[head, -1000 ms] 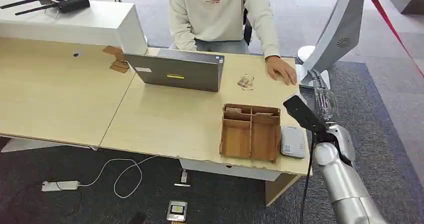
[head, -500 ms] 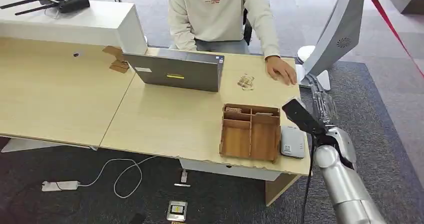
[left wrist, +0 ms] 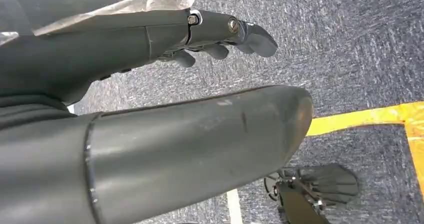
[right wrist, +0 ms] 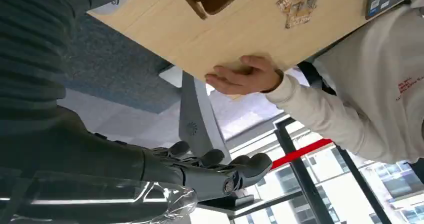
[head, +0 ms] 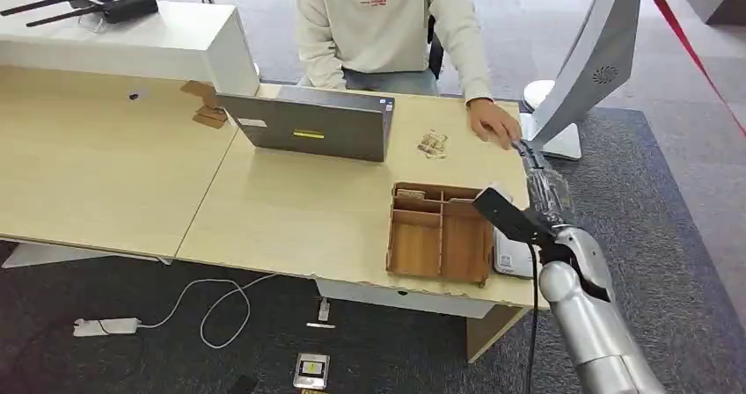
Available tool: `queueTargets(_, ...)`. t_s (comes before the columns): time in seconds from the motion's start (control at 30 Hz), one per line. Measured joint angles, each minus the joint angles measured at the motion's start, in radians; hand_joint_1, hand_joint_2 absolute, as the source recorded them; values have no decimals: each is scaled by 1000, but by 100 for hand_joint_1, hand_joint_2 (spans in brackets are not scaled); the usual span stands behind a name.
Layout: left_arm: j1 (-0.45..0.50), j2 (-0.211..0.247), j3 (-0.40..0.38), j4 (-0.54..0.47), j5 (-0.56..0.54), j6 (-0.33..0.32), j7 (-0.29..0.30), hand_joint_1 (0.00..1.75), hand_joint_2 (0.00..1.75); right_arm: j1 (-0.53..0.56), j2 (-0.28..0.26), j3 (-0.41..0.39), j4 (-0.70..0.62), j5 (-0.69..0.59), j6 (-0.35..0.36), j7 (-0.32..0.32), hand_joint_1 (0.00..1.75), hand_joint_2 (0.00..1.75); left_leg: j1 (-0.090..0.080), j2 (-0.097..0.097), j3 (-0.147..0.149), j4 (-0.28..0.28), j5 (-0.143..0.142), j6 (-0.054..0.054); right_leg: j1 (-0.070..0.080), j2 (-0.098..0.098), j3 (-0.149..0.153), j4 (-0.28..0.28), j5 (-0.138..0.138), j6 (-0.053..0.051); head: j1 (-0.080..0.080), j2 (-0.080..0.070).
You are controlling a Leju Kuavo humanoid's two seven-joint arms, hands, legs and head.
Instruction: Pass the card to the sensor for recognition and then transmit it.
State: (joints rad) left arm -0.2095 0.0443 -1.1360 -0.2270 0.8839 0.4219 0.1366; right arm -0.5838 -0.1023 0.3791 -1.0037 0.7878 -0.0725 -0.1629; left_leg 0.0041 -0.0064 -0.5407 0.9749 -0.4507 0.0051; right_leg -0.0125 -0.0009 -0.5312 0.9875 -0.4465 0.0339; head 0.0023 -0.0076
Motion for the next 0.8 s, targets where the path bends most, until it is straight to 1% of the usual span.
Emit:
queueTargets(0.33,0,0,0,0,-1,0,0,0,0,1,13,22,-6,30,32,3,0,175,0,0,0,0,0,0,0,0,0,0,0,0,0,0)
queueTargets(0.53,-3,0,0,0,-9,0,2,0,0,3,20,34,-11,67,38,19,0,175,0,0,0,0,0,0,0,0,0,0,0,0,0,0)
queueTargets(0.8,-6,0,0,0,-11,3,6,0,0,1,37,48,-3,101,44,21,0,175,0,0,0,0,0,0,0,0,0,0,0,0,0,0)
